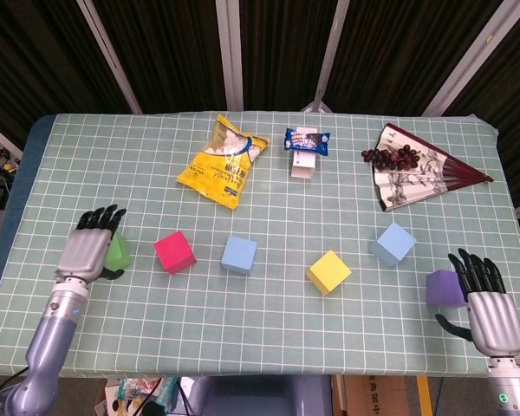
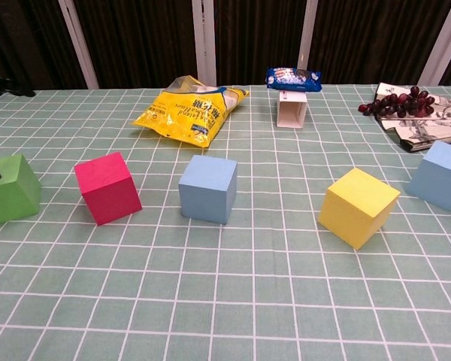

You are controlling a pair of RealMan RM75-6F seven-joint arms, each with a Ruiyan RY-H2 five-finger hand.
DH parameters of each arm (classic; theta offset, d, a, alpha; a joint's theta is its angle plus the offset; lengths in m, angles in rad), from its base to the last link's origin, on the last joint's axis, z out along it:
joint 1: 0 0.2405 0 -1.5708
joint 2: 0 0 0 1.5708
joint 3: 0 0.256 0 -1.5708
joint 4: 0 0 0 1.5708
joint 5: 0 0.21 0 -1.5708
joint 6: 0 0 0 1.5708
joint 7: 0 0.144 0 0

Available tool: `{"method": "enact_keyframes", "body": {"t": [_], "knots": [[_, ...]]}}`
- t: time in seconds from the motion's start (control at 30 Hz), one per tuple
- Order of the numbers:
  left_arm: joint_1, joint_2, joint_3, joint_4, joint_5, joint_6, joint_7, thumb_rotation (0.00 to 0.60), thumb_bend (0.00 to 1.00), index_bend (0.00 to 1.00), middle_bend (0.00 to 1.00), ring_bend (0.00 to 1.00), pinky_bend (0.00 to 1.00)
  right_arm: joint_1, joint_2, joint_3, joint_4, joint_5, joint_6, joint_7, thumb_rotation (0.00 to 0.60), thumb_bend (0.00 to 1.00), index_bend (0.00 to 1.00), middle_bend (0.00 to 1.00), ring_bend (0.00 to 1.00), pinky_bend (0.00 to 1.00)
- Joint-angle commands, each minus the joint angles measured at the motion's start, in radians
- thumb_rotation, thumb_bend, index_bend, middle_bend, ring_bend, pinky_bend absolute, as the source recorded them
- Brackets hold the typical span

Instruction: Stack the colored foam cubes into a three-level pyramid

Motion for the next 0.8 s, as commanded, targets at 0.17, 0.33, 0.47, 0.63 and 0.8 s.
{"method": "enact_keyframes", "body": {"t": [0.17, 0.33, 0.47, 0.63, 0.8], "knots": [[-0.108, -0.134, -0.011, 0.043, -0.101, 0.039, 0.076, 0.6, 0.15, 0.0, 0.0, 0.0, 0.0, -0.005, 0.005, -0.001, 0.001, 0.0, 0.007, 0.005, 0.6, 0.17, 0.0, 0.0, 0.0, 0.0], [-0.147, -0.199, -0.003, 0.072, -0.129, 0.056, 0.094, 0.6, 0.16, 0.0, 0.0, 0.0, 0.0, -0.009, 0.009, 0.0, 0.003, 0.002, 0.011, 0.01, 0.6, 0.17, 0.0, 0.0, 0.0, 0.0], [-0.172, -0.246, 0.004, 0.101, -0.142, 0.083, 0.109, 0.6, 0.16, 0.0, 0.0, 0.0, 0.0, -0.01, 0.011, 0.0, 0.003, 0.002, 0.012, 0.015, 0.6, 0.17, 0.0, 0.0, 0.0, 0.0], [-0.194, -0.293, 0.005, 0.138, -0.16, 0.098, 0.103, 0.6, 0.16, 0.0, 0.0, 0.0, 0.0, -0.01, 0.012, -0.002, 0.003, -0.001, 0.011, 0.016, 0.6, 0.17, 0.0, 0.0, 0.0, 0.0], [-0.215, -0.331, 0.011, 0.177, -0.17, 0.097, 0.099, 0.6, 0.16, 0.0, 0.0, 0.0, 0.0, -0.009, 0.011, -0.003, 0.001, -0.002, 0.008, 0.015, 0.6, 0.17, 0.0, 0.0, 0.0, 0.0]]}}
